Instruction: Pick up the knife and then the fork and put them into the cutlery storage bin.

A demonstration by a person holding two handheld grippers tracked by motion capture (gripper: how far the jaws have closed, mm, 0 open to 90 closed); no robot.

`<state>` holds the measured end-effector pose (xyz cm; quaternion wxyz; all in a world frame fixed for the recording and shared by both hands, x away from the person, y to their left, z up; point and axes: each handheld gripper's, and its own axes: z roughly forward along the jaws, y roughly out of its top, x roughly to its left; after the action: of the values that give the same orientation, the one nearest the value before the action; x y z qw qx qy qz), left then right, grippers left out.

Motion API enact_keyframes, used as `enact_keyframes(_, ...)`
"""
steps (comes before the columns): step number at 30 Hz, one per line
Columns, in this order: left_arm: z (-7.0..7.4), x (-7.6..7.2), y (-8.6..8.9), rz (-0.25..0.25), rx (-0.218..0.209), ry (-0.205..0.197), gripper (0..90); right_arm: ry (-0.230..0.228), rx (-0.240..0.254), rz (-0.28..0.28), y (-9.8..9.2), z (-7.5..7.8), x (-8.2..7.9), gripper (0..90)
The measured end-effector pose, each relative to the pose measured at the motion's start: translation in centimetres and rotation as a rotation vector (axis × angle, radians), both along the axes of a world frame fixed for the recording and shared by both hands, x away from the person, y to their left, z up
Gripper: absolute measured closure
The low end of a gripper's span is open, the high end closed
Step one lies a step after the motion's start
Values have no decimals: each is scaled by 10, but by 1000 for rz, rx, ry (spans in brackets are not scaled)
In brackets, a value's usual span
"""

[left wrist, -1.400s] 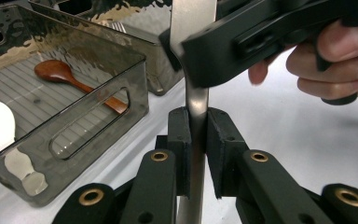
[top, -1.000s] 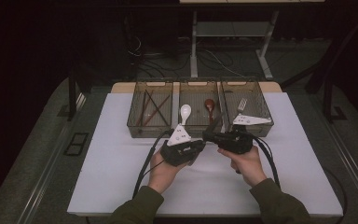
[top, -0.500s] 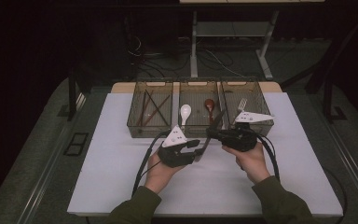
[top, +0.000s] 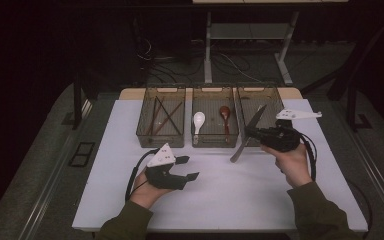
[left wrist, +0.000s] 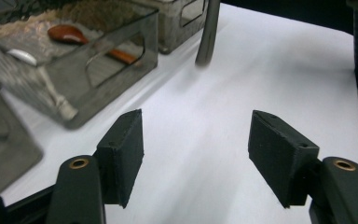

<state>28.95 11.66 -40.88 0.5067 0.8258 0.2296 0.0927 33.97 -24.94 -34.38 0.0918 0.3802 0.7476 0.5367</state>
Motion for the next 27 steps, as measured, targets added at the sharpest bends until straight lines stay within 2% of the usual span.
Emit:
enact_keyframes(7,-8,-5,25,10,-6,25,248,-16,-18,-72,-29,19,12,885)
enact_keyframes(13,-18,-12,36,18,8,28,167,-20,-22,-123,-52,37,24,886)
enact_keyframes(19,-23,-14,42,27,19,34,116,-43,-74,-168,-67,56,38,886)
enact_keyframes(24,-22,-13,44,47,-9,39,68,-51,-123,-205,-74,64,54,886)
enact_keyframes(27,-22,-13,43,50,-3,41,17,-32,-153,-216,-76,65,63,887)
